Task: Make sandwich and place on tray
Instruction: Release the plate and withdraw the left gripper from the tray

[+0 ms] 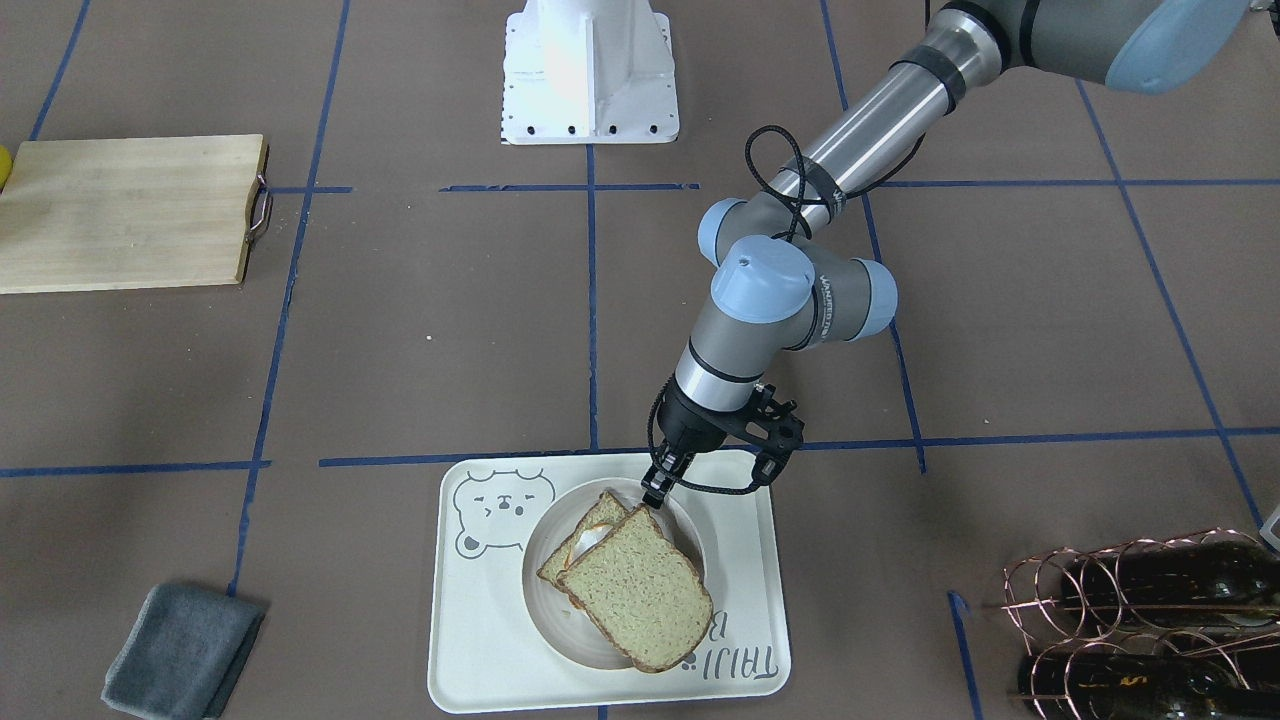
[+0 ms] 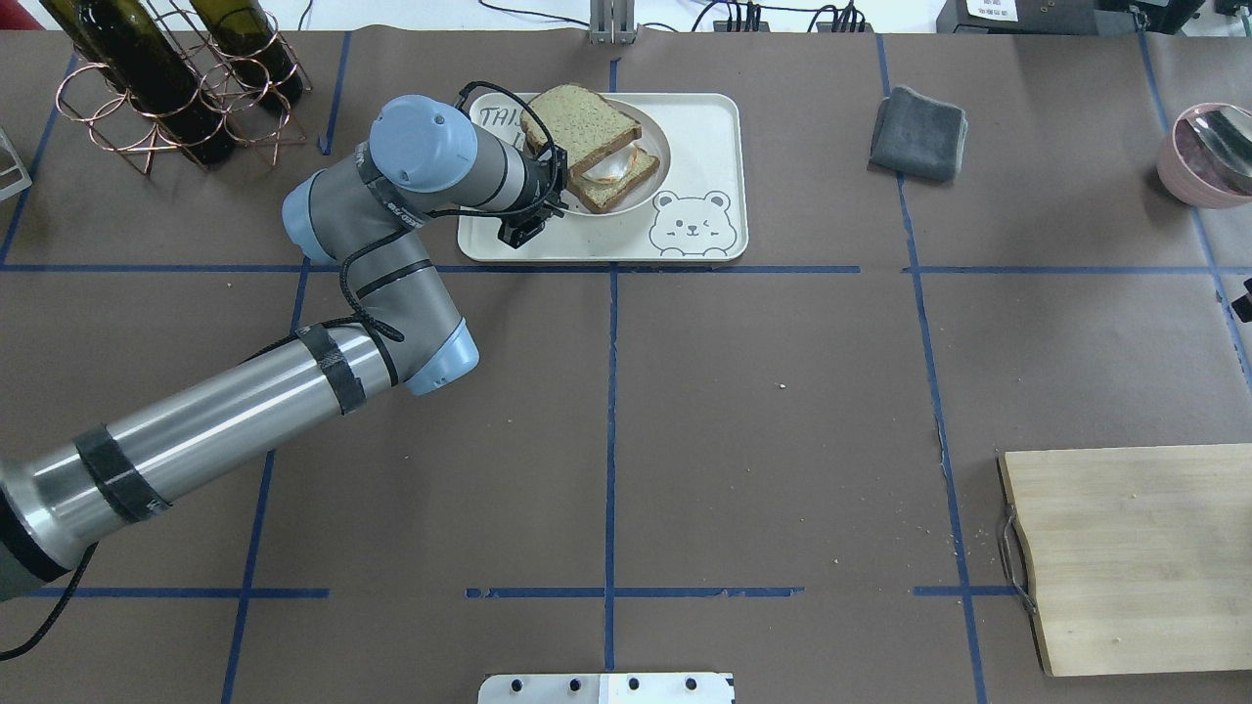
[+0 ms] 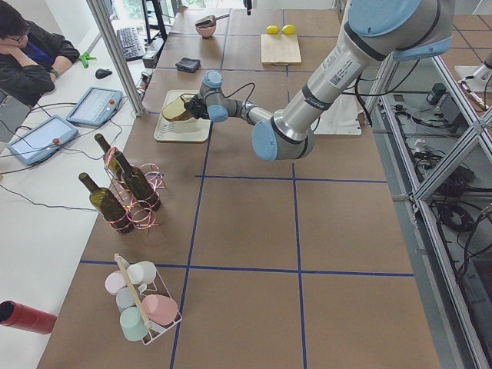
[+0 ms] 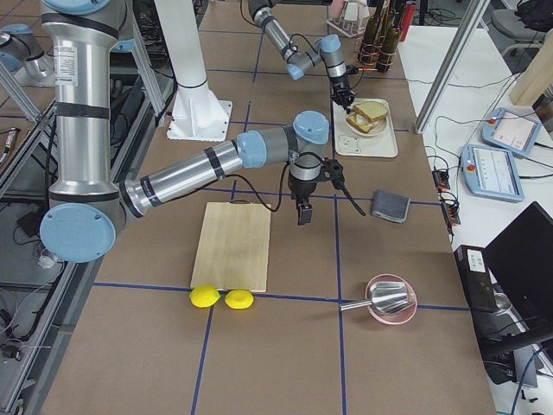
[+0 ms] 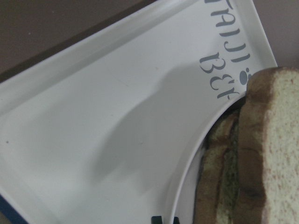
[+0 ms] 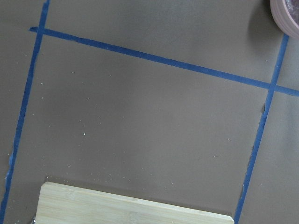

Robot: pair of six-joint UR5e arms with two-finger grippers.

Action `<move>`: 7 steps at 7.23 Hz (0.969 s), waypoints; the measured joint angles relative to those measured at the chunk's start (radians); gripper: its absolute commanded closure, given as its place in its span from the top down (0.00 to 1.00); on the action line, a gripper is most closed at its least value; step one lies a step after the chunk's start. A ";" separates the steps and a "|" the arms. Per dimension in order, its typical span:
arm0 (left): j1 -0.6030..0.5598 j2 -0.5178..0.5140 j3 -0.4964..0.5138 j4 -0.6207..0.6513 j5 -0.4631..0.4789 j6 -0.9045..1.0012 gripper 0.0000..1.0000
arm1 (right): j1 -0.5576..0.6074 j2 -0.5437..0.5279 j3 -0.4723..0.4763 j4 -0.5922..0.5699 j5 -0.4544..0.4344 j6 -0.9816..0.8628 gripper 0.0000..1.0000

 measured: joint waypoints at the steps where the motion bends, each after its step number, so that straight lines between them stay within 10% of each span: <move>1: 0.001 0.006 -0.014 0.002 0.000 0.019 1.00 | 0.001 0.001 -0.001 0.000 -0.002 0.000 1.00; 7: -0.032 0.354 -0.638 0.326 -0.118 0.434 1.00 | 0.101 -0.005 -0.084 0.000 0.013 -0.077 1.00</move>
